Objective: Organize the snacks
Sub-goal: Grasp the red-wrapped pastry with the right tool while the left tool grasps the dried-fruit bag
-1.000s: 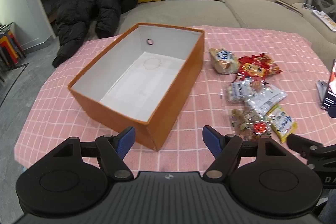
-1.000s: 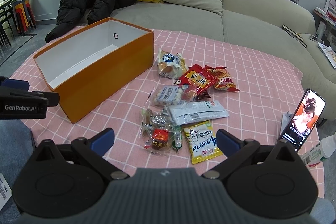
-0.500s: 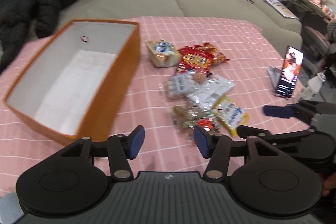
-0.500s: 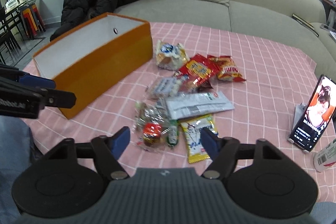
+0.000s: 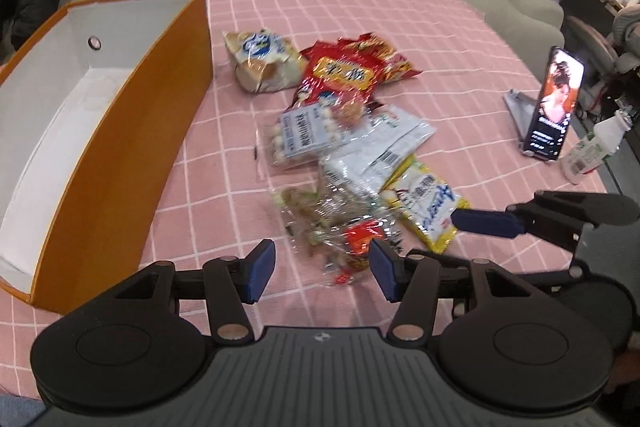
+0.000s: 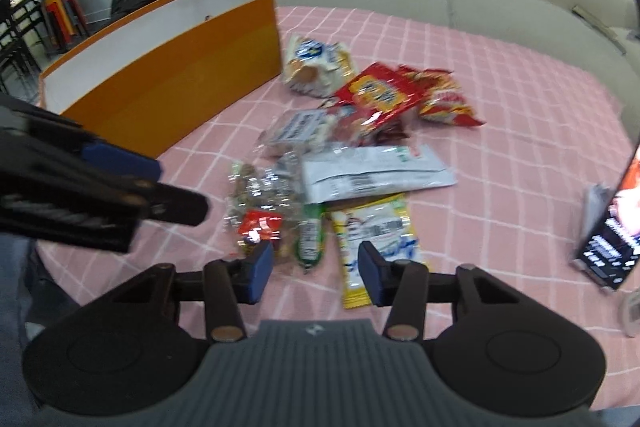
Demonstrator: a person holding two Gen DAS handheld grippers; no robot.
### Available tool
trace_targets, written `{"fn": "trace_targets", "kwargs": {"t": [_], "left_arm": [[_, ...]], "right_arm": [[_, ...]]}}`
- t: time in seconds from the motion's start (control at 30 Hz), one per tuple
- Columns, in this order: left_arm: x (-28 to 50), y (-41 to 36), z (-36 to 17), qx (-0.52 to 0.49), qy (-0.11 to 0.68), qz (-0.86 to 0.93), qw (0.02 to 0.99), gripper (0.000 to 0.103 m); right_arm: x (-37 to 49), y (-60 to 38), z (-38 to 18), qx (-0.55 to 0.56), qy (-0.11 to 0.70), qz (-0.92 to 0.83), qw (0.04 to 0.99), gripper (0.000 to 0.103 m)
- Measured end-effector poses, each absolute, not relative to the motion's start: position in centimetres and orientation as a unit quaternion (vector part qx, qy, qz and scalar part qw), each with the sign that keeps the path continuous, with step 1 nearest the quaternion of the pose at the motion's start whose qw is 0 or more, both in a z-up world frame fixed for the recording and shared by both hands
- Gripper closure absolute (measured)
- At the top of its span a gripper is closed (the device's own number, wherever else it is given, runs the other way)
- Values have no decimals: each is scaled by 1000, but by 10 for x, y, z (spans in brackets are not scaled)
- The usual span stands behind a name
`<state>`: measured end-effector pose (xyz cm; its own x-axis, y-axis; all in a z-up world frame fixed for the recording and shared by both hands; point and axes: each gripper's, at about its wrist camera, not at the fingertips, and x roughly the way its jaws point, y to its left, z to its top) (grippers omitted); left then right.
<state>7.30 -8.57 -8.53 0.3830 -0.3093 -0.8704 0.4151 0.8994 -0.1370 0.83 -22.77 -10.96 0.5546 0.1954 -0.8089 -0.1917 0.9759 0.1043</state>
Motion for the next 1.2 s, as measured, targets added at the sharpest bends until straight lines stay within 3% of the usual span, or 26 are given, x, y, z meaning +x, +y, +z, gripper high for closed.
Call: {"fn": "trace_targets", "kwargs": {"t": [0.4, 0.73, 1.2], "left_arm": [[84, -69, -91, 52, 515, -203, 831, 39], [95, -76, -99, 51, 520, -215, 825, 39], [136, -87, -136, -56, 548, -205, 809, 26]], "right_arm": [[37, -200, -142, 18, 487, 106, 867, 59], [30, -206, -119, -2, 474, 112, 873, 66], [53, -243, -122, 14, 472, 59, 879, 66]]}}
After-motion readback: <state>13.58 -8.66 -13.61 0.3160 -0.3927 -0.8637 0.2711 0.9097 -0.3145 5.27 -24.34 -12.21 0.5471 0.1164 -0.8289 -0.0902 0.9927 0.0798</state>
